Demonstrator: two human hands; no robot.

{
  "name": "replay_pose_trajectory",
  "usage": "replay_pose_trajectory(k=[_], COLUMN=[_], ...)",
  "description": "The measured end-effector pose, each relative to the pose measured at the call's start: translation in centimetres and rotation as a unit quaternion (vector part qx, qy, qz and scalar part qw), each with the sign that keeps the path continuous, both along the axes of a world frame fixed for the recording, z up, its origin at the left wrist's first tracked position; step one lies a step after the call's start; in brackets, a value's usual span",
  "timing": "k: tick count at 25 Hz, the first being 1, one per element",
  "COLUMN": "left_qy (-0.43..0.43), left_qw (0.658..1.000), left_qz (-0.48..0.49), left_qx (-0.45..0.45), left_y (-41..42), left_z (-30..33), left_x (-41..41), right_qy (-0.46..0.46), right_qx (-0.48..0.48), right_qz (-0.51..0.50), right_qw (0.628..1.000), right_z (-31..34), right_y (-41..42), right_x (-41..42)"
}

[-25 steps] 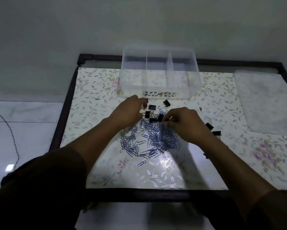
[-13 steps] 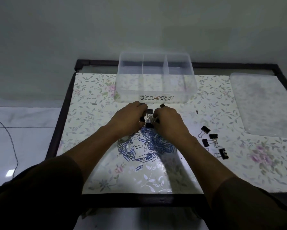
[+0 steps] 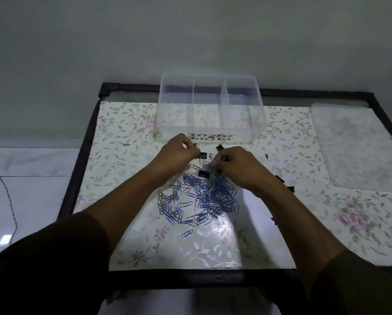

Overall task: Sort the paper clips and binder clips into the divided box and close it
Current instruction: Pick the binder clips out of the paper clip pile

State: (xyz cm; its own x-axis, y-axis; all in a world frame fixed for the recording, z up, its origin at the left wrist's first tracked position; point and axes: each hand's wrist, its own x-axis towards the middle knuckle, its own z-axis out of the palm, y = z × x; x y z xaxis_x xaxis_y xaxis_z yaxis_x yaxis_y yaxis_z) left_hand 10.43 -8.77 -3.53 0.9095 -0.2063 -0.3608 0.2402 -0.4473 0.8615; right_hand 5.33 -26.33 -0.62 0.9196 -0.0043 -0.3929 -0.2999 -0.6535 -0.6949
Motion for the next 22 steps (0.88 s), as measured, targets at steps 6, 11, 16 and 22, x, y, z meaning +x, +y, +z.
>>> replay_pose_trajectory(k=[6,11,16,22], left_qy=[-0.243,-0.245,-0.227,-0.132], left_qw=[0.914,0.904,0.909,0.952], left_qz=[-0.099,-0.129,-0.142,-0.104], left_qx=[0.311,0.327,0.32,0.257], left_y=[0.4,0.3,0.7,2.5], left_z=[-2.5,-2.7,-1.8,2.7], left_x=[0.1,0.5,0.1,-0.5], right_qy=[-0.053,-0.087,-0.114,-0.197], right_qx=[-0.025,-0.191,-0.241,-0.257], right_qz=[-0.044,0.068,0.098,0.052], right_qw=[0.997,0.975,0.959,0.945], right_z=[-1.1,-2.8,-3.4,-1.3], right_y=[0.7,2.3,2.5,2.8], right_x=[0.2,-0.3,-0.5,-0.1])
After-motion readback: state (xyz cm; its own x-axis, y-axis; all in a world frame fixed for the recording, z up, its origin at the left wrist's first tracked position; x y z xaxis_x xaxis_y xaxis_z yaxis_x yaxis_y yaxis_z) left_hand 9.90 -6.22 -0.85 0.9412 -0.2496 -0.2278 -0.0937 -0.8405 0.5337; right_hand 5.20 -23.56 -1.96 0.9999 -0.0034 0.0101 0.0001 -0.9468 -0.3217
